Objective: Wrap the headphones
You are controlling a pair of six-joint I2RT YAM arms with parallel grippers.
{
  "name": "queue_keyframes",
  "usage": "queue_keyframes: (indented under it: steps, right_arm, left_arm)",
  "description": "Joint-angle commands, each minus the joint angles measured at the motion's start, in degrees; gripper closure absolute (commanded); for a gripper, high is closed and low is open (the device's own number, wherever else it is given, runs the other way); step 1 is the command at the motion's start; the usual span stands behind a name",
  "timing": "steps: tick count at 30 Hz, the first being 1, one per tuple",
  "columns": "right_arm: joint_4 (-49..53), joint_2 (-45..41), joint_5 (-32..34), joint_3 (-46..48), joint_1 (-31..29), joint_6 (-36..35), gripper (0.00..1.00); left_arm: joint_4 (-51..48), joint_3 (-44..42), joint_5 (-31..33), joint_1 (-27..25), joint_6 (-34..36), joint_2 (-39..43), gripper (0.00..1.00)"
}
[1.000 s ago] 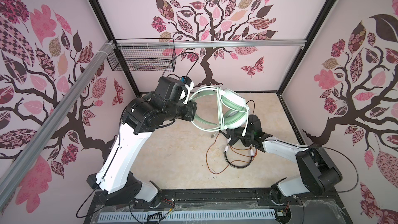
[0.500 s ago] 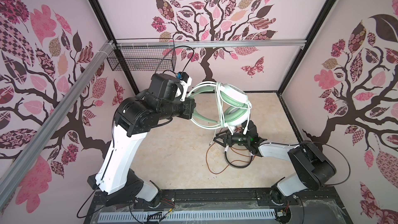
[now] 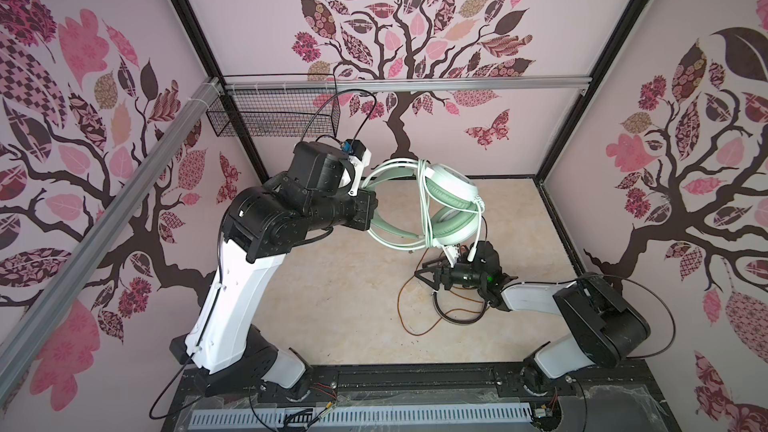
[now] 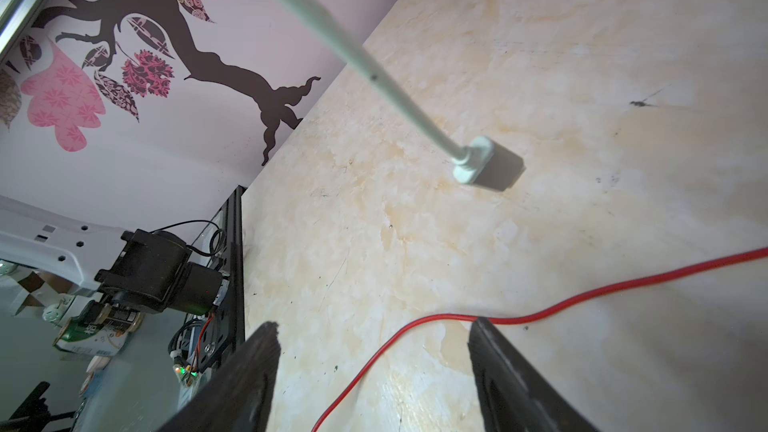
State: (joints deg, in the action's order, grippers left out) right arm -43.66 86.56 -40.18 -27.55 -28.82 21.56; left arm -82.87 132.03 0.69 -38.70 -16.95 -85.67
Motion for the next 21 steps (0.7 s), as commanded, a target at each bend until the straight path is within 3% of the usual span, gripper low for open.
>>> queue_keyframes:
  steps: [1,7,14,21]
  right_arm:
    - [1.9,-2.8,5.5,-1.2,-0.6,-0.9,0.25]
    - [8.3,-3.4,18.4,-4.5,-1.5,-0.5,0.24]
    - [9.0,2.2,19.4,-10.6,-5.3,-0.1,0.28]
    - [5.3,7.0,22.5,-11.8,-9.9,2.0,0.42]
  left_arm:
    - [4.5,3.3,-1.1,0.1,-1.0,0.1,1.00]
    - [4.3,4.0,-1.6,0.1,-1.2,-0.4,1.00]
    - [4.5,4.4,-2.0,0.1,-1.7,-0.5,1.00]
    - [3.3,5.8,-1.5,0.1,-1.4,-0.6,1.00]
